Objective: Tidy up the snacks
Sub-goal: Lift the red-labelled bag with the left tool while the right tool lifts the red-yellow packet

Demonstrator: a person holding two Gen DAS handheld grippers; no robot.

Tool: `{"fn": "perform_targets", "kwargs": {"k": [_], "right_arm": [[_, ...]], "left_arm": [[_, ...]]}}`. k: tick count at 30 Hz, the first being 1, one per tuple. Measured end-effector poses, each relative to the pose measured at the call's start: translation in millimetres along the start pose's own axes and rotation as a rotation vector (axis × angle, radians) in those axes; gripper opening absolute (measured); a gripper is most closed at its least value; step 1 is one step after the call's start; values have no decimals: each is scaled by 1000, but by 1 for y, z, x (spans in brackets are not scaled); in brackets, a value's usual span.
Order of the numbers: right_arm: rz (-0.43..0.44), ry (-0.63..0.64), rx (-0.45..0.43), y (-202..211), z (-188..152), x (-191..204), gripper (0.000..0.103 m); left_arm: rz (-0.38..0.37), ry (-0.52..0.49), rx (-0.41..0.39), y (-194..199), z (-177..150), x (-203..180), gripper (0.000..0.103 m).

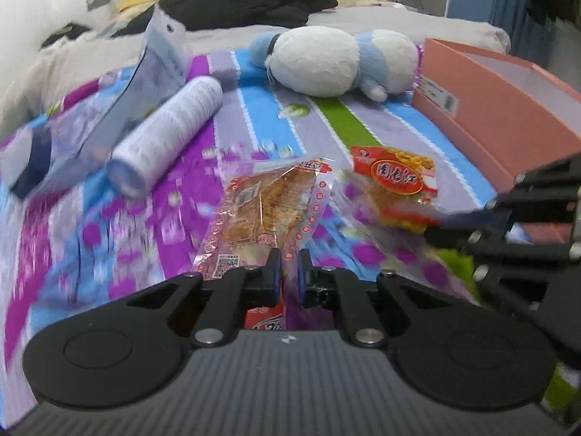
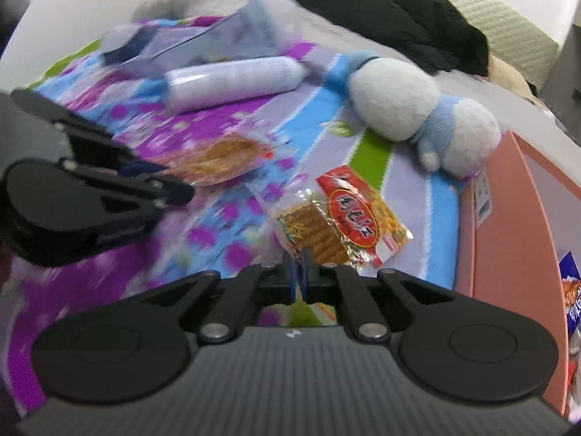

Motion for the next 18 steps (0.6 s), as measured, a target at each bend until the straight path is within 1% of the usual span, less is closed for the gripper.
{"fn": "perform_targets", "kwargs": {"k": [1,3,6,8,11,14,16,17,18], "right_arm": [[13,2,7,8,-4,7,6],[42,6,18,23,-13,18,6],[84,24,19,48,-23,32,6],[117,39,34,64,-30,40,6],[140,80,58,82,-42,45,6],[151,91,85,93,-53,45,8],[150,77,100,98,-58,42,9],[152,61,105,101,-61,41,9],[158,45,111,104,-63,40,10]], "left_arm": [[2,10,0,8,-3,-2,11],[33,21,-1,26,-9,-7,11],[46,65,-11,48,-13,-18,11],[38,101,-6,59,-14,-27,11],[32,140,-7,73,-19,-39,11],[15,175,5,81,-25,-47,12],[-4,181,8,84,-29,-53,13],[-15,185,3,85,-30,-54,21],[-28,195,4,86,-31,-56,36]]}}
Point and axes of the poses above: each gripper's, at about its wrist camera, not at the fingertips, and y roughly against the way its jaws point, x to its left, z to its top, the point moved 10 cm from there along -y, roughly the way its jaws point, and after that the axes turned 15 degrees about -x, right-handed, at the moved point
